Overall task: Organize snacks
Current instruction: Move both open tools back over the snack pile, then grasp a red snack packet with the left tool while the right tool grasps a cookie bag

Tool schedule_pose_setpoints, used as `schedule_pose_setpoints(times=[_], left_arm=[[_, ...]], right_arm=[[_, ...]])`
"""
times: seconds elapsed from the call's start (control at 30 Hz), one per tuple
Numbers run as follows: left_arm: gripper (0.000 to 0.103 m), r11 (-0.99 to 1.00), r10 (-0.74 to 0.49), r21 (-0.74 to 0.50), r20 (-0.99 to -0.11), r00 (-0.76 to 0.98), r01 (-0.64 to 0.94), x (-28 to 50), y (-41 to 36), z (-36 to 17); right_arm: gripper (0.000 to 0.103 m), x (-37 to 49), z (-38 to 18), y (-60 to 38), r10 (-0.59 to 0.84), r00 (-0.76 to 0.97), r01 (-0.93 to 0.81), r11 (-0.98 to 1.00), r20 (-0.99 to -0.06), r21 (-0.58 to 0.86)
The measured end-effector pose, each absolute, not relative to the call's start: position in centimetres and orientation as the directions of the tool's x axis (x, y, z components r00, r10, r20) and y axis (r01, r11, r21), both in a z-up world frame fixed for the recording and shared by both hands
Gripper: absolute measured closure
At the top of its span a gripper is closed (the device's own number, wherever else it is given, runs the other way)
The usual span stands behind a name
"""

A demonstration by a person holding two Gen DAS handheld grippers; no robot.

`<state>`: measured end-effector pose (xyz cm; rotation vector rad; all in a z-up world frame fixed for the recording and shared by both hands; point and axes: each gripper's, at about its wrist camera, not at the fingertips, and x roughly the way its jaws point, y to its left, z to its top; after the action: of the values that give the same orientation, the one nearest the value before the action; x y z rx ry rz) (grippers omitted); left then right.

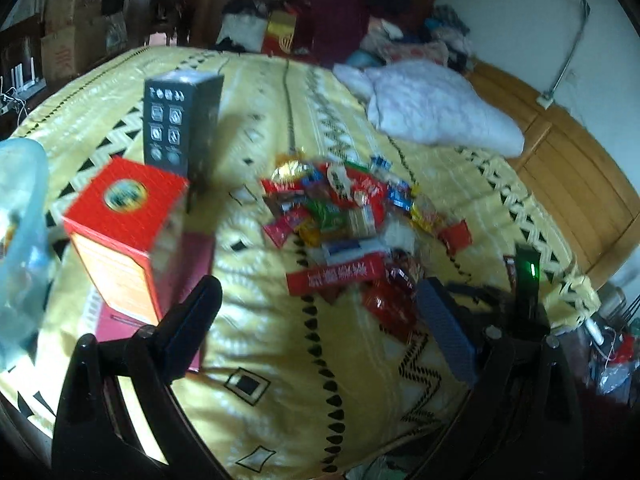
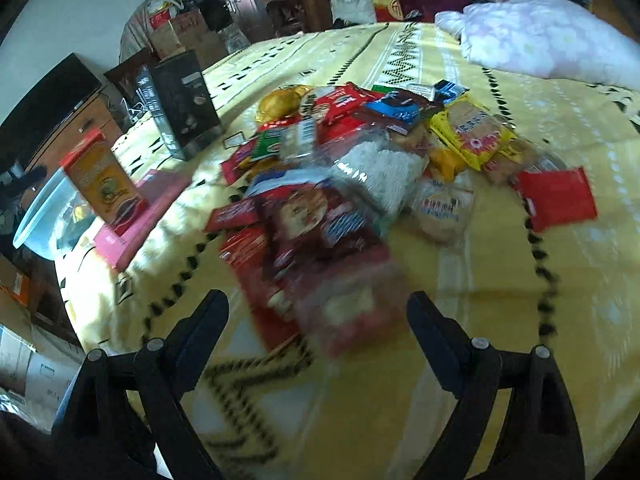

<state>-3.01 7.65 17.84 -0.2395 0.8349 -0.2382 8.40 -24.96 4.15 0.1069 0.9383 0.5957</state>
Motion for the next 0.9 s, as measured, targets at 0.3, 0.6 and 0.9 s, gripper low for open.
schedule_pose_setpoints(times=[0.3,0.6,0.9], left_arm=[[0.004,0.953,-0.287,-0.283,-0.731,0.619,0.109,-2.8,6.1,16.8],[0.007,0.94,-0.34,-0.3,-0.757,0.558,0.165,-1.8,3.1,13.2],[0.035,0.812,-0.573,-0.574,-0.747,0.338,0.106,1.7,-1.8,2.6]], right_arm=[[0.01,14.8,1.6,-20.9,0.524,0.376,-0.501,0.809,-0.764,0.308],[0.039,11.0,5.8,-26.0,0.555,0.529,-0.391,0.831,-0.641,0.396],[0.039,4.0,6.8,-32.0,0.527,0.603,-0.241,0.836,-0.599,0.493]])
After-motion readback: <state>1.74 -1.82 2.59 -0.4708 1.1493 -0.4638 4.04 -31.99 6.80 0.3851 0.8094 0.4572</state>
